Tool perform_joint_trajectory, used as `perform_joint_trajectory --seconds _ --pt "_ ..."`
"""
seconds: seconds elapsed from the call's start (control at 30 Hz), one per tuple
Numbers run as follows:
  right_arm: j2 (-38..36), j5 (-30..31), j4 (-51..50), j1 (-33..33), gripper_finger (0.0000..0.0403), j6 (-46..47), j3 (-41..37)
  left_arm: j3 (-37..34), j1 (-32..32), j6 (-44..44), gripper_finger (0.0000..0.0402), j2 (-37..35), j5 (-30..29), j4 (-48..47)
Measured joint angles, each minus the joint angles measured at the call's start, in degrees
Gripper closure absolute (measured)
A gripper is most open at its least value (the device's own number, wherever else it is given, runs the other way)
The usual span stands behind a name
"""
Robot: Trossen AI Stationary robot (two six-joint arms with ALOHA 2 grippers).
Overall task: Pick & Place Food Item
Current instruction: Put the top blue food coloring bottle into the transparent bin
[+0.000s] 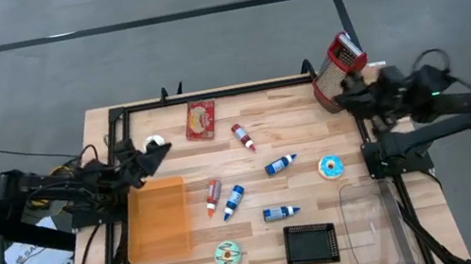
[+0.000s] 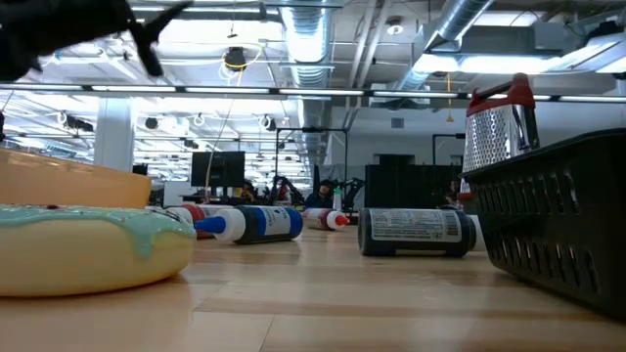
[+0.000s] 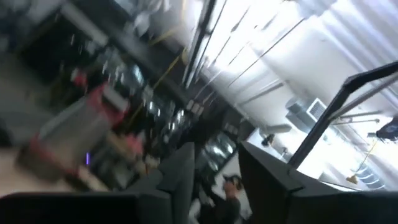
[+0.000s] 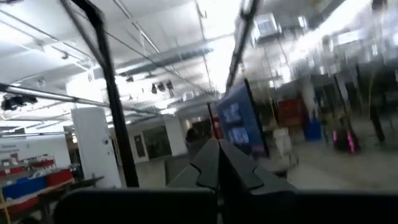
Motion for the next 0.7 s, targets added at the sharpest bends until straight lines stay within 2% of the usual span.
perform_joint_trajectory --seconds 0.1,0.17,0.3,0.37,0.57,0.7 --pt "6.67 -0.29 -4.88 -3.48 0.0378 9.05 0.33 4.34 0.01 6.87 0.0247 0.04 -0.18 -0.39" --pt "11.54 -2.08 -13.64 -5.53 0.0356 14.03 2.3 7.33 0.0 10.31 0.0237 0.04 -0.18 -1.14" --pt "21.79 -9.88 -31.67 -9.2 0.0311 14.42 10.15 13.51 0.01 14.06 0.0226 0.03 1.52 -6.4" --pt "27.22 -12.31 -38.78 -9.65 0.0287 10.22 16.03 16.93 0.01 14.68 0.0221 0.08 2.81 -11.04" --pt "43.73 -12.48 -66.79 -8.52 0.0207 -11.97 36.12 26.94 0.0 15.06 0.0209 1.0 6.43 -29.06" --pt "51.8 -11.59 -77.32 -8.64 0.0166 -24.41 41.74 30.29 -0.02 15.74 0.02 1.03 6.74 -36.75"
